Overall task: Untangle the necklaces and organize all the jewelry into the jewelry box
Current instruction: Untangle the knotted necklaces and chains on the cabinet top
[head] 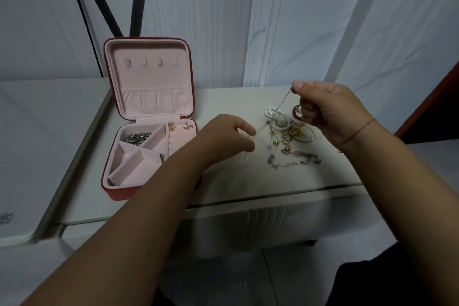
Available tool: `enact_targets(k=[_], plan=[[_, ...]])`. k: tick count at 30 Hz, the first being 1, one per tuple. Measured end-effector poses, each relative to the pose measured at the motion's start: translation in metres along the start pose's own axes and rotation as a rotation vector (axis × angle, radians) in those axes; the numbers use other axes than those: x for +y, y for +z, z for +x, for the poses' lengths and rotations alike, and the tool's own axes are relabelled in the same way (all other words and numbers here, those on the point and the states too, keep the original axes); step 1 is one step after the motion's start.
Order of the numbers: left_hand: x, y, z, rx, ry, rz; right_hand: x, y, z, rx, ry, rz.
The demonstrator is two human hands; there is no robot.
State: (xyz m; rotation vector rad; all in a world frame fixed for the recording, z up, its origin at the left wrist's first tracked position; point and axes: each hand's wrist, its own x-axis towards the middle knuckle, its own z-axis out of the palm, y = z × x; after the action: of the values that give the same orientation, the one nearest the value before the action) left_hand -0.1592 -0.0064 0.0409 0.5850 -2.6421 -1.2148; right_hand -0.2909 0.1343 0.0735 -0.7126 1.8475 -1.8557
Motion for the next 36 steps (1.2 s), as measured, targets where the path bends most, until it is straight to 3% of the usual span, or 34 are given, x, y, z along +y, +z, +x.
enact_targets(k=[3, 9, 15, 21, 26, 31, 36], plan=[[-0.003, 0.004, 0.003, 0.038, 0.063, 0.009, -0.002, -0.001, -0.001, -0.014, -0.019, 0.039], [-0.007, 0.008, 0.008, 0.239, 0.171, -0.187, -0.004, -0.001, -0.002, -0.063, -0.037, 0.056], [-0.006, 0.007, 0.008, 0.285, 0.159, -0.217, -0.001, -0.001, -0.002, -0.075, -0.018, 0.042], [0.003, 0.012, 0.007, 0.135, -0.016, -0.709, 0.002, 0.002, -0.001, -0.105, -0.006, 0.071], [0.003, 0.011, 0.007, 0.1, -0.076, -0.488, 0.0, 0.003, -0.001, -0.108, -0.02, 0.102], [0.001, 0.011, 0.004, 0.114, 0.063, -0.226, 0.0, 0.003, -0.001, -0.092, -0.029, 0.115], [0.003, 0.013, 0.003, 0.147, 0.138, -0.223, 0.0, 0.002, 0.001, -0.097, -0.046, 0.172]])
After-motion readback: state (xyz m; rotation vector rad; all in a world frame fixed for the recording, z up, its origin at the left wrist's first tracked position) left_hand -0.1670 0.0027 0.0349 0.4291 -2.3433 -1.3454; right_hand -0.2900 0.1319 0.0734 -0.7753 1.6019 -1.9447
